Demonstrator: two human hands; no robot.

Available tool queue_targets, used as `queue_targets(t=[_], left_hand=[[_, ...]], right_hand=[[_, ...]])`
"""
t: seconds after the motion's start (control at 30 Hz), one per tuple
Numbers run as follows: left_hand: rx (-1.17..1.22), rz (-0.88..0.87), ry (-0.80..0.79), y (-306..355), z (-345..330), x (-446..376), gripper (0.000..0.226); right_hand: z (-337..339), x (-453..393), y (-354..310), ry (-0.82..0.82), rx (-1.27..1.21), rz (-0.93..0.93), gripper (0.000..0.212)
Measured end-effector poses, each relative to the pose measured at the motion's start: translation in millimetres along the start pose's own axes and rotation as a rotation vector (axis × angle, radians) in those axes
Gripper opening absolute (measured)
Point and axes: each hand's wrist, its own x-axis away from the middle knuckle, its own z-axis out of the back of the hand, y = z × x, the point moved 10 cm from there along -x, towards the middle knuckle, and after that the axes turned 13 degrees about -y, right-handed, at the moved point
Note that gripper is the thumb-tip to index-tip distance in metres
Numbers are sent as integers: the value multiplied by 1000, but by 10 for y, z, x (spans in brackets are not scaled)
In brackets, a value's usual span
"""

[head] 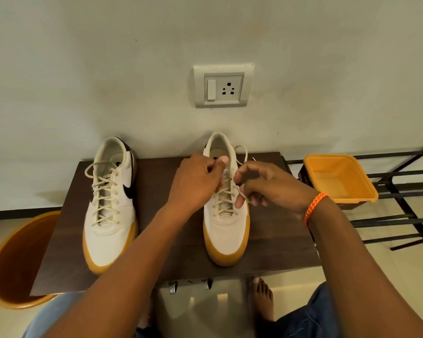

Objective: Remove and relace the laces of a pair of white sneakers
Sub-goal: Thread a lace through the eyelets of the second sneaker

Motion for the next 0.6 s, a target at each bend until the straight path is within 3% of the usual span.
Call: queue_targets(t=[0.13, 0.23, 0.33, 0.5, 0.6], left_hand=[[607, 115, -257, 72, -318, 116, 50], [825, 110, -405, 181, -455, 188, 48], [872, 70, -426, 196, -412, 182, 46], [691, 37, -287, 151, -297, 120, 35], [719, 17, -261, 171, -305, 130, 32]], right_hand=[[129, 50, -197, 81, -131, 257, 22], [210, 49, -252, 212, -97, 335, 18], [258, 62, -292, 272, -133, 394, 18], [266, 59, -287, 266, -180, 399, 24], [232, 58, -331, 268, -141, 420, 26]])
